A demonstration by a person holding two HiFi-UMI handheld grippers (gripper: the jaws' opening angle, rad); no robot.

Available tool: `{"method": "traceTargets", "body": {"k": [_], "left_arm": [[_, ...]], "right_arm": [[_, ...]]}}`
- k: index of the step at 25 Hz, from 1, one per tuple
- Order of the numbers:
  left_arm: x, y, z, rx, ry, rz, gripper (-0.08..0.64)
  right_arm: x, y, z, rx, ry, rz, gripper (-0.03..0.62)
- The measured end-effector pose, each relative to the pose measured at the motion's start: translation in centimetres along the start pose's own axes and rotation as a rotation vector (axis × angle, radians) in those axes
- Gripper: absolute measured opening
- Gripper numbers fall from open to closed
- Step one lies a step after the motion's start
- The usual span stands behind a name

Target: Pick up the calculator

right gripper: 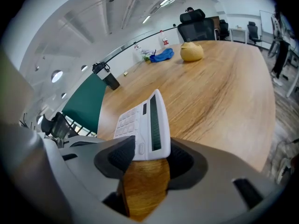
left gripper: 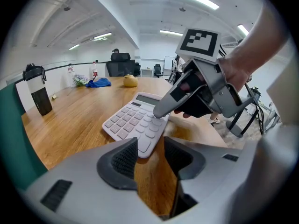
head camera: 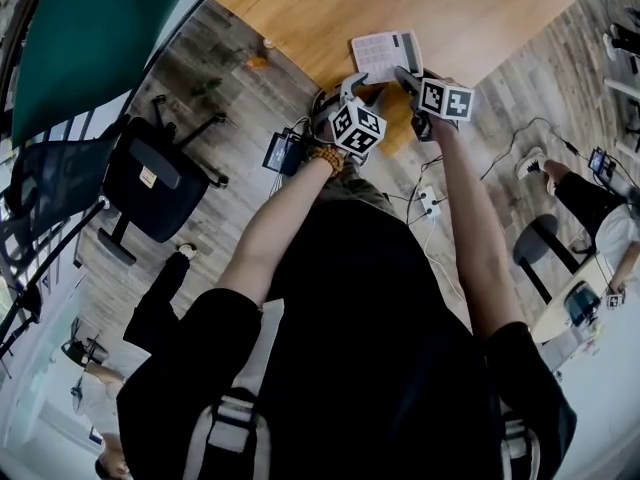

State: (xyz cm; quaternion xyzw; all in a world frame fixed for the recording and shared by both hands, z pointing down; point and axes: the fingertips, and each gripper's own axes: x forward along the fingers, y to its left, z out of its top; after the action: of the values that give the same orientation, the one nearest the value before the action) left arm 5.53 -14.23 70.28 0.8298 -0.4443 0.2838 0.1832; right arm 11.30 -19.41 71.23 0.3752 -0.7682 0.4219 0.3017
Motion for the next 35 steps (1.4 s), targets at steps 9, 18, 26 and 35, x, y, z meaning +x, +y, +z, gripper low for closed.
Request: {"method": "traceTargets", "body": {"k": [9,18,26,35], "left_arm": [[0.5,0.2,-0.6,-0.006,0.019,-0.027,0.197],[1.2,0.0,0.8,0.110,0.062,-0.159,0.304],[2.3,1.2,1.7,0.103,0.067,-0.221,0.316],[2.3,1.2,1.0,0.113,0.075,-0.232,0.327]], "right_arm": [[1.3,0.1,-0.5,0.167,0.025,0.033,0.208],[1.3,-0.1,-1.1,0.314,-0.041,0.026,0.193],[1.0,0.1,-1.6,0.344,-0.087,0.001,0.193],[0.8,0.5,-2.3,0.422,-0.127,-0.002,0.185]]}}
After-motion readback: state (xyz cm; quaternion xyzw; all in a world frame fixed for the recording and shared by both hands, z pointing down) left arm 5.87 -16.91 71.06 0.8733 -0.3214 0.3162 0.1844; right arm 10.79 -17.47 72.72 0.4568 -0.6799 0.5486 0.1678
